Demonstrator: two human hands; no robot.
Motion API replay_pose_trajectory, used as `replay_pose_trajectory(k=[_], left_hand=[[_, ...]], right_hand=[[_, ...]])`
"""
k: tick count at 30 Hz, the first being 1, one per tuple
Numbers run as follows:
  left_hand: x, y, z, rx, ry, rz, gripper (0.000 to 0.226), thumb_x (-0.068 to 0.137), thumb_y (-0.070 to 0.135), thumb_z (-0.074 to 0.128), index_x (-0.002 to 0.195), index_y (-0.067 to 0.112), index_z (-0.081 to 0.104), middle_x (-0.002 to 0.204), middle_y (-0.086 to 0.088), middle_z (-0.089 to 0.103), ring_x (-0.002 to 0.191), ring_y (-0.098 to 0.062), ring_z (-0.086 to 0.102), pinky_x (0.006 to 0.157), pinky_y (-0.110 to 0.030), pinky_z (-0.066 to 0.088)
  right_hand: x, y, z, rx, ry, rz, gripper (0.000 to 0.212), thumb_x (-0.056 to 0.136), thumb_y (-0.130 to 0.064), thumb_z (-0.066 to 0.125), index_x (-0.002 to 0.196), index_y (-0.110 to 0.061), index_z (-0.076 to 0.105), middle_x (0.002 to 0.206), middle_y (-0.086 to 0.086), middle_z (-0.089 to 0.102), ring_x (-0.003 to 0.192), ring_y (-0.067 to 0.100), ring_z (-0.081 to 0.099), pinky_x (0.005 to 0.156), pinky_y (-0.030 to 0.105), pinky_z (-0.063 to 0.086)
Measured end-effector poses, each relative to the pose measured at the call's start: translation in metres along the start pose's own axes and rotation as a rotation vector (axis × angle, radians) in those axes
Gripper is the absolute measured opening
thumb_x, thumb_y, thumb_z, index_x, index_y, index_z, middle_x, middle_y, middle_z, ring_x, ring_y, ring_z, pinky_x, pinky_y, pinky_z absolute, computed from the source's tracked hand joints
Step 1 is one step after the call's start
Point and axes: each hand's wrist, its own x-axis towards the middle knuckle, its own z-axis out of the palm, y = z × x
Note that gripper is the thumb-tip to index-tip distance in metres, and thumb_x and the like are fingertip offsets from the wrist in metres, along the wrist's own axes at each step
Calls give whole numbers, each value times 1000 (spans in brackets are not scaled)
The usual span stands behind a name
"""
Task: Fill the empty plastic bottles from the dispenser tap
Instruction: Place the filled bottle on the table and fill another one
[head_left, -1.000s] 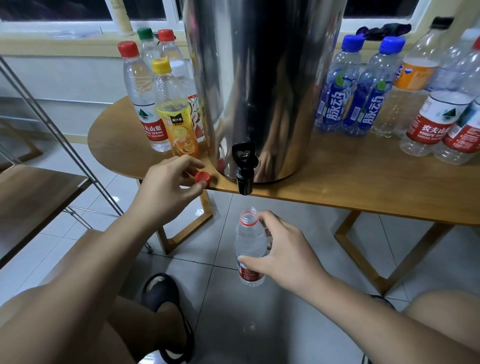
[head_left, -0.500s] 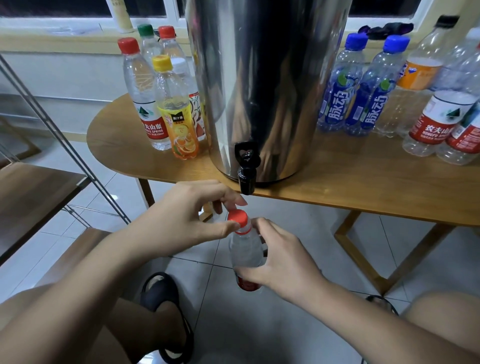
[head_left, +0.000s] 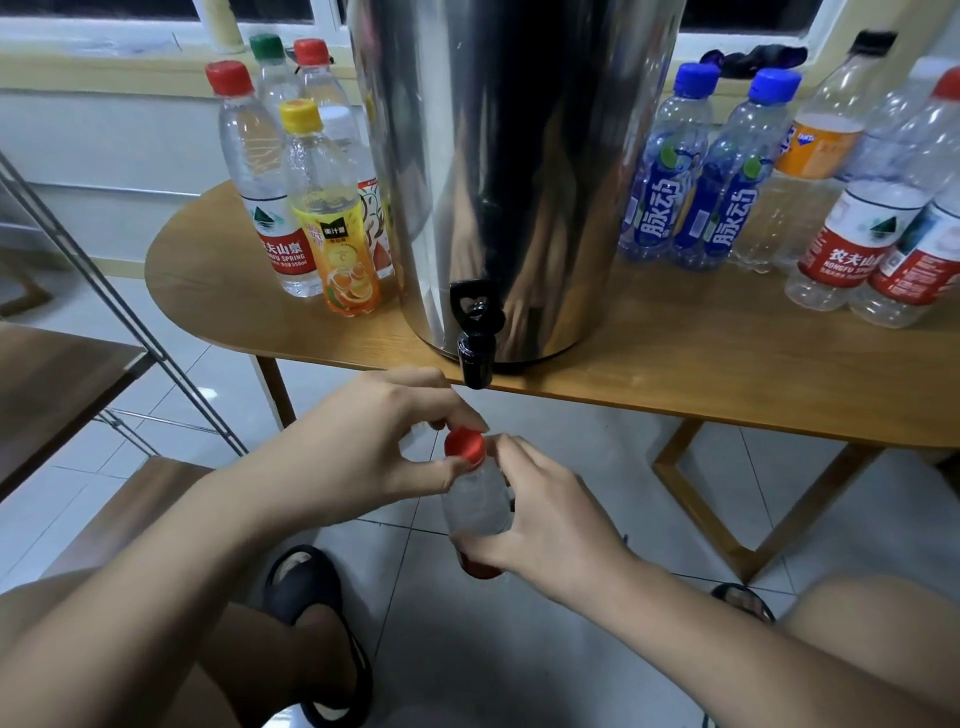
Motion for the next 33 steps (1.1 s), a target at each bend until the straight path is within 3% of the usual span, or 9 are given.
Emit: replay_pose_trajectory(k=[3,5,7,9,14,19,24,29,33], left_hand=[[-1,0,-1,-17,-48,28,33,94,30,83,123,42,75,115,18,68,114,-11,65,90,-24,52],[-2,0,0,-24,-21,1,34,91,49,83,123,43,74,114,21,66,112,-9,64,87,-18,49],[-2,-2,2,42,33,-22,46,86,77,73,115,42,72,107,23,63,104,-7,63,82,-25,53],[-2,-3,4,86,75,-10,51,85,85,66,105,38,70,98,22,60,94,-7,61,77,-31,56],[2,-6,7,67,21,15,32,88,67,77,106,43,69,100,24,60,92,-7,63,76,-36,58],[4,-12,13,64,1,21,34,89,45,86,118,48,68,107,26,60,98,-5,65,79,-34,59],[3,-2,5,72,-43,107,38,97,25,83,130,41,74,118,24,66,110,-3,66,90,-30,58],[-2,4,2,105,14,38,49,92,78,65,121,39,74,104,21,64,95,-2,64,80,-29,57],[0,6,7,143,66,-8,39,91,69,67,101,32,73,90,18,62,80,-5,61,70,-32,56]], right_hand=[[0,0,0,0,-1,-3,65,80,-54,83,133,-41,47,119,-17,56,107,12,62,89,41,58],[0,-1,0,-7,-9,-6,65,81,-54,83,132,-42,46,119,-18,56,108,11,61,89,40,58],[0,-1,-1,-11,-13,0,60,81,-54,83,127,-44,45,117,-19,55,105,11,61,87,39,58],[0,-2,-1,-16,-13,4,56,82,-54,82,122,-45,45,114,-18,55,101,11,60,84,39,57],[-1,-2,-2,-28,-13,0,58,82,-53,82,126,-46,44,116,-19,54,103,11,59,84,37,56],[0,-1,-2,-34,-4,7,67,80,-55,83,134,-46,45,122,-22,55,107,10,60,88,36,56],[1,-1,-3,-24,-1,14,71,79,-55,84,138,-48,44,126,-21,57,113,10,61,93,38,57],[2,-1,-3,-35,-14,8,67,79,-57,82,133,-47,43,122,-21,56,108,10,61,88,39,57],[1,-3,-2,-46,-30,-7,68,80,-59,83,134,-47,44,124,-21,56,111,9,60,92,35,55]])
